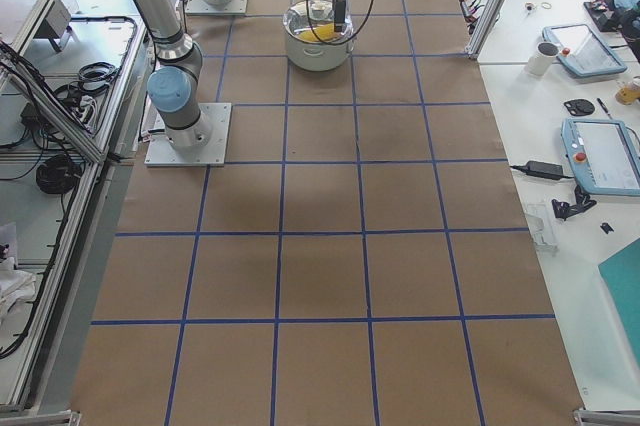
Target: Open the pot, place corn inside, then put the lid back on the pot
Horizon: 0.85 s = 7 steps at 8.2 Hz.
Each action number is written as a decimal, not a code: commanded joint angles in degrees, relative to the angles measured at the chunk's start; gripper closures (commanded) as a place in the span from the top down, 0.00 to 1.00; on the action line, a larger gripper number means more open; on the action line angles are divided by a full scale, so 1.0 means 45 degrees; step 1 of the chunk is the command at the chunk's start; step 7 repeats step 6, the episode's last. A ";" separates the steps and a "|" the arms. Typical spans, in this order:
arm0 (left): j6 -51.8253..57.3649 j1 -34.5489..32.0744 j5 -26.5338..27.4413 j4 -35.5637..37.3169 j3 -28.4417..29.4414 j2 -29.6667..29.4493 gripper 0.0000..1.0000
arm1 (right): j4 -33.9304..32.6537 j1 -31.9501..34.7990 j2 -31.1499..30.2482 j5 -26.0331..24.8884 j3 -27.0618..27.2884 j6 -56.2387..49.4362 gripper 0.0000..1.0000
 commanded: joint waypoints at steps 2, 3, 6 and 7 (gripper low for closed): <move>0.0023 0.0000 0.0013 0.0055 -0.0016 0.0014 1.00 | 0.0067 0.0018 -0.0004 0.0002 0.0012 0.0026 1.00; 0.0023 -0.0019 0.0033 0.0036 -0.0035 0.0014 1.00 | 0.0068 0.0018 0.0016 0.0002 0.0031 0.0007 1.00; 0.0023 -0.0020 0.0091 0.0035 -0.0055 0.0132 1.00 | 0.0049 0.0018 0.0016 0.0002 0.0031 -0.0013 1.00; 0.0023 -0.0020 0.0091 0.0035 -0.0055 0.0132 1.00 | 0.0049 0.0018 0.0016 0.0002 0.0031 -0.0013 1.00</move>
